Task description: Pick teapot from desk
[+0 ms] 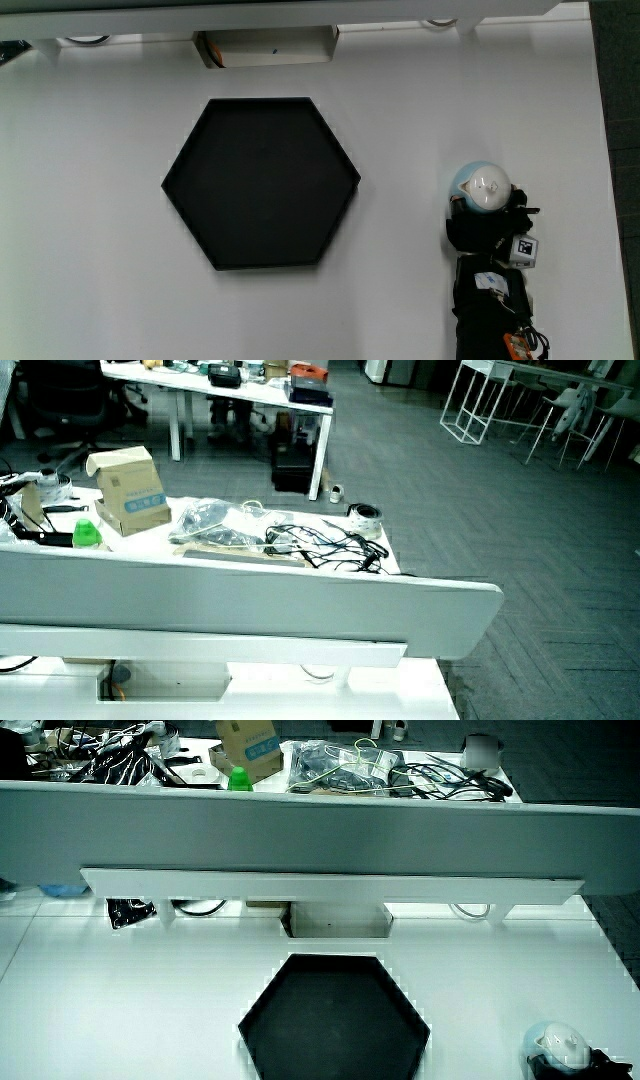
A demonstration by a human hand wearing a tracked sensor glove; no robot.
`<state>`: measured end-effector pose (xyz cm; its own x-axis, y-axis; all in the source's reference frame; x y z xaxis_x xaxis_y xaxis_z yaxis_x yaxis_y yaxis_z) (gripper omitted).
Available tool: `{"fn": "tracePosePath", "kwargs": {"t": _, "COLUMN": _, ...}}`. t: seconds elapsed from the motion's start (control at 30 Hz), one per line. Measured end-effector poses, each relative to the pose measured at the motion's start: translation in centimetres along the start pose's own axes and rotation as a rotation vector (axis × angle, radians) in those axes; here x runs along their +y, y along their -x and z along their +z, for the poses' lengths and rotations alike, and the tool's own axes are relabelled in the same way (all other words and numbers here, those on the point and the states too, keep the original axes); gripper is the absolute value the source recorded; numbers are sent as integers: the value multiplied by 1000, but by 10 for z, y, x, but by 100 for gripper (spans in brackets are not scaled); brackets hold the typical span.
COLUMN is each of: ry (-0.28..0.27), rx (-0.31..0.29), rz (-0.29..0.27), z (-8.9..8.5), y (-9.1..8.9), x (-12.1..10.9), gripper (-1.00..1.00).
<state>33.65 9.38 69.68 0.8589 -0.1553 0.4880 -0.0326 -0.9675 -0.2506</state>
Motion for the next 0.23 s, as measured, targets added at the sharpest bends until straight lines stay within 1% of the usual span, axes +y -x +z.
{"fn": "tracePosePath", "kwargs": {"t": 0.03, "ry": 10, "rx": -12, "rz": -11, "z": 1, "y": -1, "x": 1, "gripper": 100}}
{"fn": "tracePosePath", "kwargs": {"t": 0.07, "ry": 22, "rx": 0, "rz": -19, "z": 1, "y": -2, "x": 2, "gripper": 100}}
{"fn": "tracePosePath", "kwargs": {"t": 0.23, "ry": 98, "rx": 27, "rz": -45, "z": 4, "y": 7, "x": 14, "gripper": 100}}
